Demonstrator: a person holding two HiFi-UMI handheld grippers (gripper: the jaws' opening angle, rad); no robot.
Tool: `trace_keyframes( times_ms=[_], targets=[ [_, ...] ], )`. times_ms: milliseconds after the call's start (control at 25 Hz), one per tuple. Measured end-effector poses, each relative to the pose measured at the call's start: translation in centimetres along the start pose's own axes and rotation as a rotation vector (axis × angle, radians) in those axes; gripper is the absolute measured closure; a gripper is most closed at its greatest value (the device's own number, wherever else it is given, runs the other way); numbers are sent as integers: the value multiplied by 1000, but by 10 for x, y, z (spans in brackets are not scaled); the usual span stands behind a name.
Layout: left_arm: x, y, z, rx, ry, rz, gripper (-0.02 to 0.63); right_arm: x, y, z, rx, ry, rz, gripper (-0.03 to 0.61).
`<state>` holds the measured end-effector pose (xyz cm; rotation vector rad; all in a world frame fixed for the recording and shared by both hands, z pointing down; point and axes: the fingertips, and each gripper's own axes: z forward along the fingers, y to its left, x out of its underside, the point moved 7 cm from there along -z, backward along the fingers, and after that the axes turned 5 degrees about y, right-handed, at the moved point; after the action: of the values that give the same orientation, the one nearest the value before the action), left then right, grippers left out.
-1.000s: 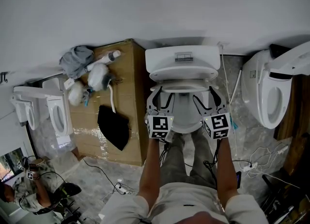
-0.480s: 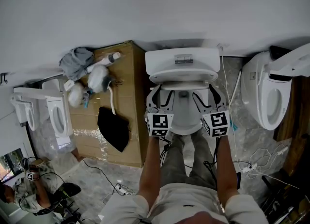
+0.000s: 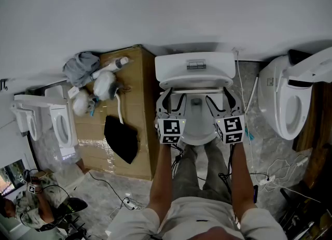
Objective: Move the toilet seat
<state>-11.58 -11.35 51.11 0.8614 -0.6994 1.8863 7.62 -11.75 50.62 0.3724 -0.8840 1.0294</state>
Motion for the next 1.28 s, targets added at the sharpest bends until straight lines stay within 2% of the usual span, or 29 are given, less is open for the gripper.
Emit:
trace_keyframes(
  times_ms=[640,1280],
  targets=[
    [-8,3,12,-95,-7,9,408,-6,-16,16,88,35,-50,259],
    [-14,10,22,-87,1,-1,393,-23,-24,28,103,-7,-56,259]
  ],
)
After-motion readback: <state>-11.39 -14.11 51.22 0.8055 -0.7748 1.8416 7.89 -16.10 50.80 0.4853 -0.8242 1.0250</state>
